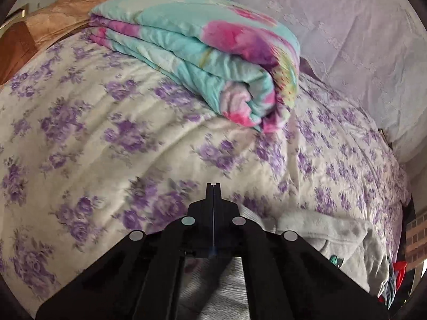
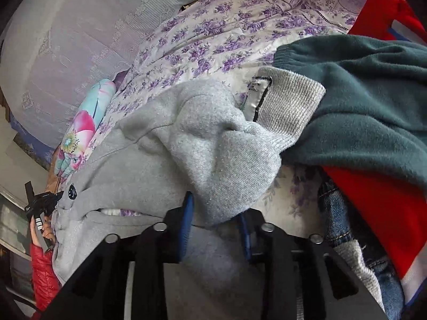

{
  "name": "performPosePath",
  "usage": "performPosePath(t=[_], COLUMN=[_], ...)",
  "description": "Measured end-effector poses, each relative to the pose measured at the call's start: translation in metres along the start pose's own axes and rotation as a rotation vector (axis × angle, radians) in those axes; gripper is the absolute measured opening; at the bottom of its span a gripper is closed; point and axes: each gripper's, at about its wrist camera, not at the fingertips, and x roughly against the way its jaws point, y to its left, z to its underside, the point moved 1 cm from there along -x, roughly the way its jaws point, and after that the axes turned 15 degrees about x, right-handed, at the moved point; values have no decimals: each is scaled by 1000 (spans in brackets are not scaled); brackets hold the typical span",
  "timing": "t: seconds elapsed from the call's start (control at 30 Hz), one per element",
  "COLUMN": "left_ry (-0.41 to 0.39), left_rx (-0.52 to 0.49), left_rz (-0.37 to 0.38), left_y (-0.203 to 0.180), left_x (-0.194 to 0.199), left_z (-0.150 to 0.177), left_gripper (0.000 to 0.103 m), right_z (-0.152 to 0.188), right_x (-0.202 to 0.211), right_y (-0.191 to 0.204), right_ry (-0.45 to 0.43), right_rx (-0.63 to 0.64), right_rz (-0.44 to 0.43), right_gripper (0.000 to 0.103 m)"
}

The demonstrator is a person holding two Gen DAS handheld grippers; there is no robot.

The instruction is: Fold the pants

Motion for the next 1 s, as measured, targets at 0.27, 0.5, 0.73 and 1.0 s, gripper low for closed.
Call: performPosePath(t=[0.27,0.5,0.73,1.0], left_ry=[144,263,67,-83], left_rx=[-101,-148,-59,-70], left_rz=[72,60,237,48], left_y=[-11,-27,-17,-20], left_x=[5,-40,27,10], left_z=[13,26,-4,-12], left_gripper=[77,53,8,9], right_z=[22,23,9,-48], right_x=[49,55,59,18], right_y=[2,18,34,81], right_ry=[-97,-121,-156,-166], right_rx=[14,56,96,182], right_rz=[83,71,58,-6], right_gripper=[48,51,51,51])
